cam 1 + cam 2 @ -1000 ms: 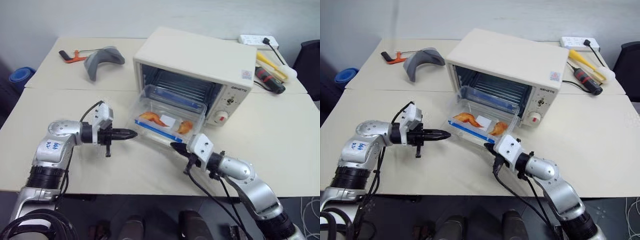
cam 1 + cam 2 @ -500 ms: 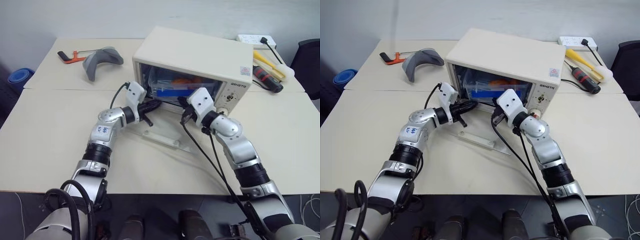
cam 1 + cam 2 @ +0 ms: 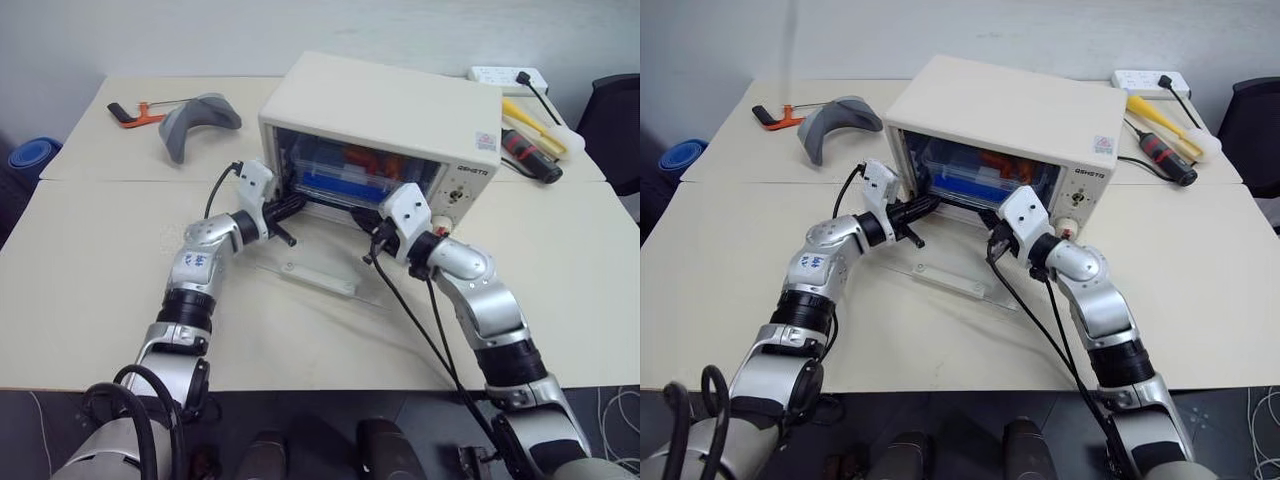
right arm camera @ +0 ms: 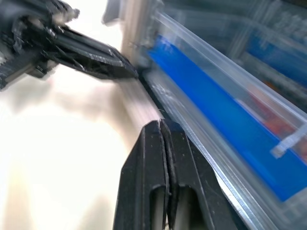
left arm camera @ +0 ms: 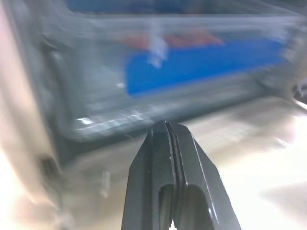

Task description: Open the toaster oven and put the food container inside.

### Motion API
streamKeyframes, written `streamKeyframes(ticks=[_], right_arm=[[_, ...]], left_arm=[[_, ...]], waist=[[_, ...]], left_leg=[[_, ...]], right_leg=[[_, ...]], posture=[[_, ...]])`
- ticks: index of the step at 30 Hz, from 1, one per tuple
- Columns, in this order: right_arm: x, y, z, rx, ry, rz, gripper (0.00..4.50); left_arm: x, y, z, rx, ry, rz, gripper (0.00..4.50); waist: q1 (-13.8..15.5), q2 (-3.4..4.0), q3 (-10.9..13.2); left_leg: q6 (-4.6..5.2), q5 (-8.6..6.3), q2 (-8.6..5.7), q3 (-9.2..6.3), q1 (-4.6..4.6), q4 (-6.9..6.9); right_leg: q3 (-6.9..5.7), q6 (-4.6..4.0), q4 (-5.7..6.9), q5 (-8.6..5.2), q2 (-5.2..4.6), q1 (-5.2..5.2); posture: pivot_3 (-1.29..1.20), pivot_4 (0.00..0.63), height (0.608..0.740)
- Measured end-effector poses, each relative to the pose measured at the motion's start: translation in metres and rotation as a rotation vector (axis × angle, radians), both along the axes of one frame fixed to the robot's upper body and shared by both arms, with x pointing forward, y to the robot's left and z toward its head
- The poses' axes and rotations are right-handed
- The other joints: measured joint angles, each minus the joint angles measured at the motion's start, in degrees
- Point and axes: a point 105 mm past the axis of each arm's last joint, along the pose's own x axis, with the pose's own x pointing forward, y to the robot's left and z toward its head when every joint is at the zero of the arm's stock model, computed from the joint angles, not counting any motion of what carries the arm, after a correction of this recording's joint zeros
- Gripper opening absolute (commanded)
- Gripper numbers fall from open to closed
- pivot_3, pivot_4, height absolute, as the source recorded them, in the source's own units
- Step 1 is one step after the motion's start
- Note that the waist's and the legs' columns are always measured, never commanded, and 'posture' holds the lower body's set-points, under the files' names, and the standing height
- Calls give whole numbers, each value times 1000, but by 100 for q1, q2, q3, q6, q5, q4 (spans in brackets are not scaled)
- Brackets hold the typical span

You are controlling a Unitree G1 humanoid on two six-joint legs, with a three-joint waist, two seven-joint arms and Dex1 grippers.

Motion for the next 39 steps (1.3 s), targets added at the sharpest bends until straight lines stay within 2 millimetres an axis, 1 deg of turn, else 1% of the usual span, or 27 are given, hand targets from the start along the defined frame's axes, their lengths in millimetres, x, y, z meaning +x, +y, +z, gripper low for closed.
streamKeyframes(ticks=[2, 5, 7, 10, 11, 13, 16, 17, 18, 21, 23, 26, 28, 30, 32, 34, 36, 37, 39], right_arm=[[-21, -9, 3, 7, -14, 55, 41], [-46, -33, -1, 2, 0, 80, 41], [-61, -50, -12, -25, 51, 76, 41], [-81, -75, -43, -101, 164, 49, 41], [-86, -82, -52, -112, 195, 39, 12], [-91, -92, -66, -125, 232, 20, 0], [-91, -104, -86, -147, 264, -4, 0], [-89, -106, -91, -148, 271, -12, 0], [-88, -105, -95, -147, 270, -5, 0], [-79, -90, -102, -121, 249, 37, 0], [-74, -84, -102, -107, 233, 52, 0], [-68, -68, -99, -55, 194, 90, 0], [-67, -65, -95, -37, 161, 102, 0], [-64, -61, -85, 14, 84, 107, 0], [-62, -57, -70, 62, -5, 112, 0], [-57, -61, -52, 123, -73, 81, 0], [-52, -68, -34, 172, -123, 49, 0], [-49, -67, -22, 205, -145, 45, 0], [-45, -64, 3, 280, -194, 44, 0]], left_arm=[[-23, 15, -1, -3, 19, -84, 0], [-51, 42, 2, 33, 20, -156, 0], [-65, 59, 4, 70, 8, -179, 0], [-87, 79, 2, 162, -18, -235, 0], [-94, 85, 0, 186, -4, -254, 182], [-108, 90, -4, 194, 40, -304, 617], [-129, 86, -6, 199, 55, -389, 1520], [-132, 83, -4, 197, 47, -408, 1753], [-134, 82, -2, 193, 40, -416, 2082], [-137, 81, 5, 171, 28, -421, 2994], [-138, 81, 7, 166, 23, -412, 3546], [-138, 78, 12, 145, 7, -403, 4489], [-138, 76, 15, 131, 3, -389, 4489], [-137, 76, 22, 83, -8, -366, 4489], [-139, 72, 28, 49, -13, -366, 4489], [-135, 74, 33, 30, -24, -336, 4489], [-129, 81, 40, 18, -41, -288, 4489], [-126, 87, 40, 17, -28, -265, 4489], [-124, 92, 37, 15, -3, -249, 4489]], waist=[[-23, 0, 0], [-8, 1, 1], [53, 1, 1], [112, 1, 1], [120, 1, 1], [112, 1, 1], [95, 4, 2], [100, 4, 3], [94, 4, 3], [74, 9, 4], [60, 10, 3], [70, 15, 6], [86, 15, 6], [89, 15, 6], [78, 15, 6], [77, 18, 8], [76, 19, 8], [74, 20, 8], [56, 22, 8]], left_leg=[[0, 0, 5, 0, 0, -6], [0, 0, 7, 0, 0, -19], [0, 0, 6, 0, 5, -18], [2, -1, 3, 2, 8, -12], [2, -1, 3, 2, 8, -11], [5, -3, 2, 3, 9, -6], [5, -3, 5, 4, 12, -10], [5, -3, 6, 4, 12, -8], [5, -3, 8, 4, 14, -7], [4, -2, 10, 7, 18, -12], [4, -2, 14, 8, 19, -13], [3, -2, 15, 7, 18, -14], [3, -2, 13, 6, 17, -13], [3, -2, 12, 5, 16, -11], [3, -2, 15, 5, 17, -13], [1, -1, 15, 5, 17, -13], [1, -1, 14, 5, 18, -13], [1, -1, 14, 5, 18, -13], [0, -1, 16, 5, 18, -17]], right_leg=[[0, 0, -4, 0, 1, 0], [0, -1, -10, 0, 2, 6], [0, -2, -17, 1, 2, 19], [1, -8, -25, 4, 1, 28], [1, -8, -32, 5, 1, 28], [4, -9, -32, 5, 1, 31], [4, -9, -32, 5, 2, 31], [4, -9, -32, 5, 2, 31], [4, -9, -32, 5, 5, 31], [7, -9, -31, 5, 8, 29], [7, -9, -26, 5, 11, 29], [6, -10, -26, 5, 11, 28], [6, -10, -27, 5, 9, 30], [6, -10, -28, 6, 8, 31], [6, -10, -27, 6, 9, 29], [6, -10, -27, 6, 10, 27], [6, -10, -27, 6, 10, 27], [6, -10, -26, 6, 10, 27], [6, -11, -24, 6, 11, 25]], posture=[[0, 150, 740], [0, 150, 740], [0, 150, 740], [0, 150, 740], [0, 150, 740], [0, 150, 740], [0, 150, 740], [0, 150, 740], [0, 150, 740], [0, 150, 740], [0, 150, 740], [0, 150, 740], [0, 150, 740], [0, 150, 740], [0, 150, 740], [0, 150, 740], [0, 150, 740], [0, 150, 740], [0, 150, 740]])
